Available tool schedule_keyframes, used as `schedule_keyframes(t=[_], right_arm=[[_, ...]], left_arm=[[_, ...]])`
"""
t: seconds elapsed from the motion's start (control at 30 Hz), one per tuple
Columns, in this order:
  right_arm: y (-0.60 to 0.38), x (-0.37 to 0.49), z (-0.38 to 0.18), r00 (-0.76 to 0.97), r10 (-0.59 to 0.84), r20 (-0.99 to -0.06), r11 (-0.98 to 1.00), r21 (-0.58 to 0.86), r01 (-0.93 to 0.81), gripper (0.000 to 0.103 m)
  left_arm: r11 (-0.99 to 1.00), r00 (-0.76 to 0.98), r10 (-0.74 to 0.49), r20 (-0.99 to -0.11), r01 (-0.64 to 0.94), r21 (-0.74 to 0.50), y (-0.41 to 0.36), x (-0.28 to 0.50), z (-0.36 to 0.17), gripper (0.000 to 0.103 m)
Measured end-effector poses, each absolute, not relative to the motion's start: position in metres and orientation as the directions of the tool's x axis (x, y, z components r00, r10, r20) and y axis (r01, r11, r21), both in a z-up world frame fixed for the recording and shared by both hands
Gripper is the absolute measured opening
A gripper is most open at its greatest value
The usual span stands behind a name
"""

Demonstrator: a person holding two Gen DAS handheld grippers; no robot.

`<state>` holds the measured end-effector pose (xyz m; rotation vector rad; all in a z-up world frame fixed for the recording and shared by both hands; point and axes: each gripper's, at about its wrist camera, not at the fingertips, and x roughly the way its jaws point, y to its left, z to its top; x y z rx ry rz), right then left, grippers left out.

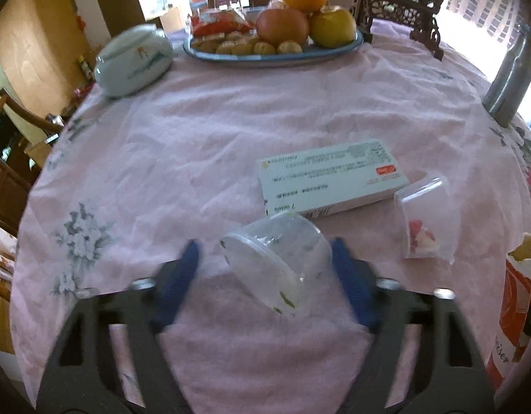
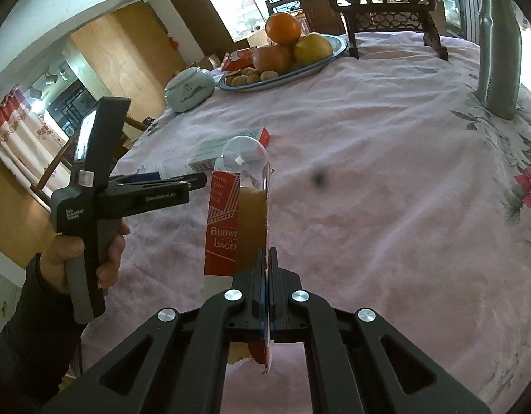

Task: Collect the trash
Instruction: 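Grasp the clear plastic cup with the left tool while right holds the box, then carry the plastic cup and red box to the orange basket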

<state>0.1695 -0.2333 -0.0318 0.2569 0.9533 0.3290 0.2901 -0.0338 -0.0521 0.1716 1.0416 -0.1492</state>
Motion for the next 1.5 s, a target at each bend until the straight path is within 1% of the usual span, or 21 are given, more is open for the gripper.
schedule_keyframes(t=[0.03,0.2,0.37,0.67,0.77,0.87,1.07,1.33,1.5], right_arm=[[-0.233,0.170,-0.033,0.532,0.385,-0.754,0.921,0.355,-0.163,0.002],[-0.232,0.170,-0.033,0.529,0.383,-0.757,0.922,0.352,-0.163,0.002],[-0.234,0.169,-0.031,0.539,0.376,-0.754,0.924,0.346,-0.161,0.002],[-0.226,0.163,-0.029,0.555,0.371,-0.745,0.927,0.328,-0.179,0.002],[-0.220,0.163,-0.033,0.548,0.360,-0.755,0.932,0.324,-0.166,0.002],[-0.212,0.156,-0.026,0.558,0.368,-0.744,0.928,0.328,-0.175,0.002],[-0.188,0.124,-0.013,0.564,0.405,-0.720,0.913,0.350,-0.210,0.002],[-0.148,0.085,0.008,0.574,0.407,-0.710,0.913,0.303,-0.272,0.002],[-0.128,0.065,0.011,0.575,0.413,-0.706,0.910,0.290,-0.297,0.002]], left_arm=[[0.979,0.481,-0.060,-0.875,0.200,0.042,-0.031,0.292,-0.054,0.056],[0.983,0.483,-0.092,-0.871,0.185,-0.002,-0.021,0.285,-0.047,0.056],[0.979,0.491,-0.122,-0.863,0.200,-0.024,-0.010,0.255,-0.030,0.056],[0.984,0.526,-0.089,-0.846,0.176,0.006,0.017,0.174,-0.005,0.056],[0.989,0.554,-0.065,-0.830,0.145,0.020,0.031,0.144,0.005,0.056],[0.995,0.568,-0.023,-0.823,0.089,0.034,0.045,0.121,0.012,0.056],[1.000,0.601,0.016,-0.799,0.006,0.024,0.068,0.081,0.024,0.056],[0.998,0.610,0.000,-0.792,-0.050,-0.038,0.096,0.036,0.025,0.056],[0.995,0.628,-0.003,-0.778,-0.073,-0.063,0.109,0.013,0.028,0.056]])
